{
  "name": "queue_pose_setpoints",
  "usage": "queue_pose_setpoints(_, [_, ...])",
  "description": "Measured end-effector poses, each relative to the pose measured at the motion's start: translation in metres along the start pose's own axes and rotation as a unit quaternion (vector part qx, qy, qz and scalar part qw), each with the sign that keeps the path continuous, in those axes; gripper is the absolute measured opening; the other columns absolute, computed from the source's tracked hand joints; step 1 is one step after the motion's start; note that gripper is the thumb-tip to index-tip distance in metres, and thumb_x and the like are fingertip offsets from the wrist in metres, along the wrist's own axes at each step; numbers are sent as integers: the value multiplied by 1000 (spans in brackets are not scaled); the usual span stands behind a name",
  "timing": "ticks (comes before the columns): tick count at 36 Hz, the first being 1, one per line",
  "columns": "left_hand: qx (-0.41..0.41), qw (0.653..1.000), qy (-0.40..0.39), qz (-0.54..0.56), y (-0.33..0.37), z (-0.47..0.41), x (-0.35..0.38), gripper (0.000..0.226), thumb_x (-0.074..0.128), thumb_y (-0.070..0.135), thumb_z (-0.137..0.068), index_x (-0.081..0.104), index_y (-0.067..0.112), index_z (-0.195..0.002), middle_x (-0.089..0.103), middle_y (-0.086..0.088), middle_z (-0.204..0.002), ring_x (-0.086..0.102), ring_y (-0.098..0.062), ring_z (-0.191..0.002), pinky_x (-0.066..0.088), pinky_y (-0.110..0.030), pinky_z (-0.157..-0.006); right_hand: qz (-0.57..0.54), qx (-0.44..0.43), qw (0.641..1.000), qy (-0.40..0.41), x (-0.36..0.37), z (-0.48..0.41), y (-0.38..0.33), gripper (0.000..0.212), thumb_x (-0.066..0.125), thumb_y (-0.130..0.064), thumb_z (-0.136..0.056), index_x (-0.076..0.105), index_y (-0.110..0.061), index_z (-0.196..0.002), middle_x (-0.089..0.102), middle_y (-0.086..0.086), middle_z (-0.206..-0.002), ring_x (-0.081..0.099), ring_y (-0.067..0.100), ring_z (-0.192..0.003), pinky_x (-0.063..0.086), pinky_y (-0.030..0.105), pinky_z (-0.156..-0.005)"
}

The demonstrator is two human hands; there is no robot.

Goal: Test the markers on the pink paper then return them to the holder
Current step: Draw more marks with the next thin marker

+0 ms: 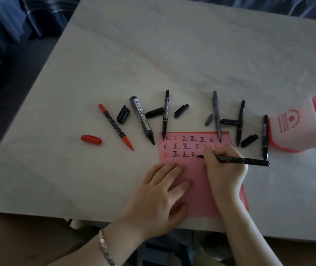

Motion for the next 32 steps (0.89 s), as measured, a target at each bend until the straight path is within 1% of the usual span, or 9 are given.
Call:
queue_pose_setpoints(3, [1, 1000, 0, -6, 0, 0, 0, 43, 50, 43, -80, 59, 25, -118, 53, -8, -132, 38, -20, -126, 23, -36, -109, 3, 6, 1000, 11, 0, -1, 0, 27, 63, -13, -70, 46, -7, -49, 47, -5, -43, 44, 3, -46, 31, 7, -45])
queue_pose_setpoints(8, [5, 1000, 7, -14, 0, 0, 1, 42, 50, 43, -80, 60, 24, -117, 53, -8, -132, 37, -20, -126, 22, -35, -109, -31, 38, 999, 22, -3, -2, -1, 28, 65, -6, -76, 50, -14, -53, 49, -3, -50, 47, 2, -49, 37, 8, -49])
queue_pose_setpoints(13, [19, 999, 10, -32, 0, 0, 1, 40, 48, 42, -81, 61, 23, -114, 55, -10, -131, 40, -23, -124, 23, -37, -108, -77, 93, 992, 40, -7, -6, -7, 26, 65, -18, -80, 48, -22, -61, 51, -4, -56, 49, -4, -46, 38, 6, -49])
queue_pose_setpoints(18, [27, 996, -12, -87, 2, 1, 4, 40, 44, 45, -81, 57, 24, -112, 58, -9, -128, 49, -26, -121, 23, -38, -109, -124, 172, 976, -59, -21, -16, -9, 26, 62, -29, -82, 52, -17, -61, 51, -9, -42, 42, -1, -40, 35, 9, -45])
queue_pose_setpoints(22, [21, 989, -38, -141, 5, -1, 2, 43, 39, 47, -84, 54, 24, -117, 59, -7, -127, 53, -25, -120, 30, -45, -103, -293, 274, 900, -172, -36, -22, -12, 12, 53, -17, -88, 59, -10, -79, 55, -2, -61, 50, 4, -57, 45, 13, -56])
queue_pose_setpoints(24, [22, 987, -39, -155, 6, -2, 0, 43, 38, 46, -83, 51, 23, -117, 58, -7, -127, 53, -25, -120, 31, -45, -102, -320, 279, 878, -223, -44, -24, -17, 12, 55, -16, -82, 62, -6, -85, 59, 0, -64, 54, 7, -61, 48, 15, -57])
queue_pose_setpoints(26, [25, 987, -38, -156, 8, -2, -1, 41, 36, 44, -83, 52, 22, -114, 57, -8, -127, 53, -26, -120, 35, -44, -101, -293, 260, 887, -244, -51, -28, -22, 21, 58, -23, -74, 63, -6, -86, 63, 1, -63, 56, 8, -61, 48, 16, -57])
queue_pose_setpoints(30, [12, 993, -17, -117, 12, -6, -3, 32, 38, 34, -81, 55, 20, -104, 57, -9, -126, 52, -26, -119, 43, -44, -101, -98, 197, 948, -228, -53, -44, -27, 21, 52, -23, -89, 66, -12, -78, 61, 9, -74, 52, 16, -67, 47, 29, -71])
queue_pose_setpoints(32, [25, 995, -8, -97, 13, -10, 0, 25, 40, 30, -82, 55, 18, -98, 55, -9, -128, 49, -25, -122, 43, -43, -101, -28, 158, 959, -234, -47, -55, -31, 26, 53, -25, -89, 67, -9, -75, 59, 5, -64, 49, 11, -56, 44, 24, -61])
Point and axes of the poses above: each hand's wrist, its own z-axis away from the middle knuckle, its own x-axis out of the palm, y = z × x, the point moved 2 cm from there along -z, towards the middle knuckle
